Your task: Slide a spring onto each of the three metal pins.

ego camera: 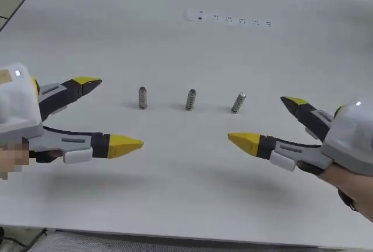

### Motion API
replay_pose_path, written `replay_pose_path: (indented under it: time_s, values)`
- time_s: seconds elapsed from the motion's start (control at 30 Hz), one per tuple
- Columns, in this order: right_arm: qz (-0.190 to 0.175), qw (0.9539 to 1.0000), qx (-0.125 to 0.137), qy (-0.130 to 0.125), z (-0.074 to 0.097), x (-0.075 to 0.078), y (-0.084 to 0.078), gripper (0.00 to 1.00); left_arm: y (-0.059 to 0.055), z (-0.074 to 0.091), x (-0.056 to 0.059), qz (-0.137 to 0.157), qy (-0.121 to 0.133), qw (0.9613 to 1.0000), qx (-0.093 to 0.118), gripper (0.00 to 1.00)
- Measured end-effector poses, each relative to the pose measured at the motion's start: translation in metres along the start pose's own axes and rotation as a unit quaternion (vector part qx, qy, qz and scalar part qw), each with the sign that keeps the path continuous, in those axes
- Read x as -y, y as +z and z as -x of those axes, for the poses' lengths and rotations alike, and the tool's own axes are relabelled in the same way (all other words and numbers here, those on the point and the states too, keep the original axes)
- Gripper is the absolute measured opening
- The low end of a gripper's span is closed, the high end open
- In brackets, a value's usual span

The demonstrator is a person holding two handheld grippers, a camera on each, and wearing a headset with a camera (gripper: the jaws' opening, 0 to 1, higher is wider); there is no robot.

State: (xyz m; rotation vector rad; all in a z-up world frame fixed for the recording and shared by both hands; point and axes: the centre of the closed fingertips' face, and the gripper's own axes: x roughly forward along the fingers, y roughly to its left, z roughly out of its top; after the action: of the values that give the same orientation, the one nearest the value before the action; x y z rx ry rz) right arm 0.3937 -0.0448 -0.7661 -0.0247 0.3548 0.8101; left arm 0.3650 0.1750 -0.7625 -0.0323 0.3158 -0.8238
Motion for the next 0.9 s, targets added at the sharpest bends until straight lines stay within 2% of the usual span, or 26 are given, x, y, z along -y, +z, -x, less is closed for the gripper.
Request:
replay_pose_path:
  time_s: [0.17, 0.37, 0.53, 0.67, 0.9]
  values:
    - [0.001, 1.0, -0.001, -0.007, 0.006, 0.008, -0.002, 1.0, -0.002, 0.003, -0.001, 0.002, 0.003, 1.0, -0.002, 0.98]
    - [0.002, 0.9999, -0.01, -0.008, 0.013, 0.007, -0.008, 1.0, -0.002, 0.01, -0.003, 0.0, 0.01, 0.9999, -0.002, 0.98]
    - [-0.001, 0.9999, 0.002, -0.013, 0.011, 0.009, -0.004, 1.0, -0.002, 0.013, -0.006, -0.003, 0.017, 0.9998, -0.007, 0.98]
    - [0.001, 0.9999, 0.003, -0.01, 0.009, 0.004, -0.003, 1.0, 0.001, 0.013, -0.004, -0.005, 0.018, 0.9998, -0.005, 0.98]
    - [0.011, 0.9999, -0.004, -0.001, 0.011, 0.0, -0.008, 1.0, -0.003, 0.015, -0.002, -0.003, 0.022, 0.9997, -0.01, 0.98]
